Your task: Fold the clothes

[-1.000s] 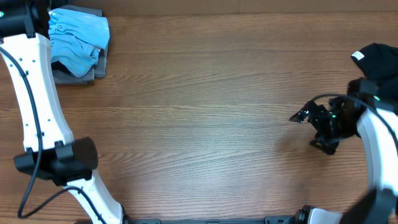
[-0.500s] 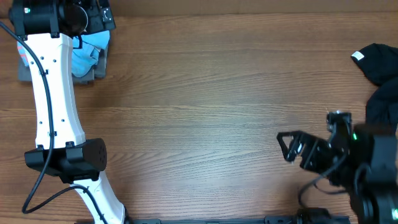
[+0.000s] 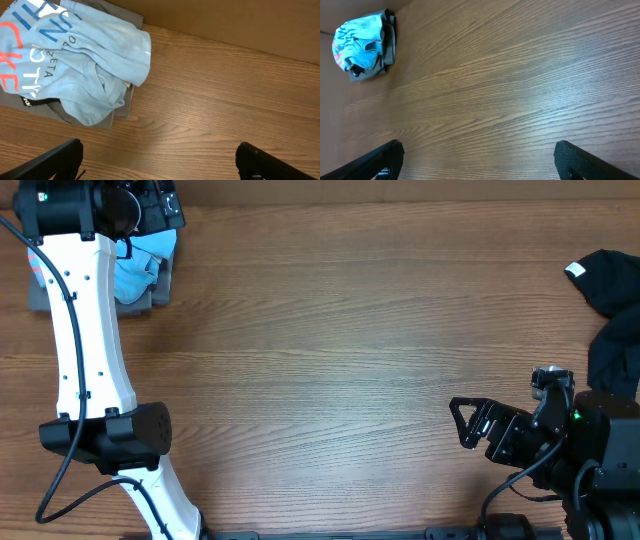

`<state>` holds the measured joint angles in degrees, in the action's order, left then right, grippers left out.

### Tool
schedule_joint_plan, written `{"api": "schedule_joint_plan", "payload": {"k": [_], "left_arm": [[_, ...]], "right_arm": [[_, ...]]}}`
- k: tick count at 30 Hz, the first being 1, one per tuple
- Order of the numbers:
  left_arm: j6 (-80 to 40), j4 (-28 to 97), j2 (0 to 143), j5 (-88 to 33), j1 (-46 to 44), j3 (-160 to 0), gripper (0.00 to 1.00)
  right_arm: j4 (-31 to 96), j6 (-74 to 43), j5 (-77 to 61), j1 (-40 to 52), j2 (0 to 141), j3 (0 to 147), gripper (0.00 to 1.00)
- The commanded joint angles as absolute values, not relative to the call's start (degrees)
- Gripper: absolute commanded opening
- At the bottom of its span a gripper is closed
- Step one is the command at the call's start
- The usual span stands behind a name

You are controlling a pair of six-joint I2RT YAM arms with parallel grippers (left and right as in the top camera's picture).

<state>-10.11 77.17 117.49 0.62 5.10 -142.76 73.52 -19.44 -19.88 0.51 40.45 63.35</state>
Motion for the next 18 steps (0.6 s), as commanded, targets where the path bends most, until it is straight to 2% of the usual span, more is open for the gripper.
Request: {"api": "schedule_joint_plan", "payload": {"k": [1, 11, 18], "left_arm": [[-9.8, 77.2, 117.7, 0.0, 5.2, -142.6, 1.0], [-9.8, 77.2, 117.7, 0.0, 5.2, -142.6, 1.0], [-9.8, 77.2, 117.7, 0.0, 5.3, -142.6, 1.0]], "right_arm": [[73.4, -19.1, -19.1, 0.9, 40.4, 64.1, 1.0], [71.7, -17.9, -15.4, 1.2, 40.0, 64.0, 1.0], [56.9, -5.9, -15.0, 1.2, 31.9, 53.8, 1.0]]}}
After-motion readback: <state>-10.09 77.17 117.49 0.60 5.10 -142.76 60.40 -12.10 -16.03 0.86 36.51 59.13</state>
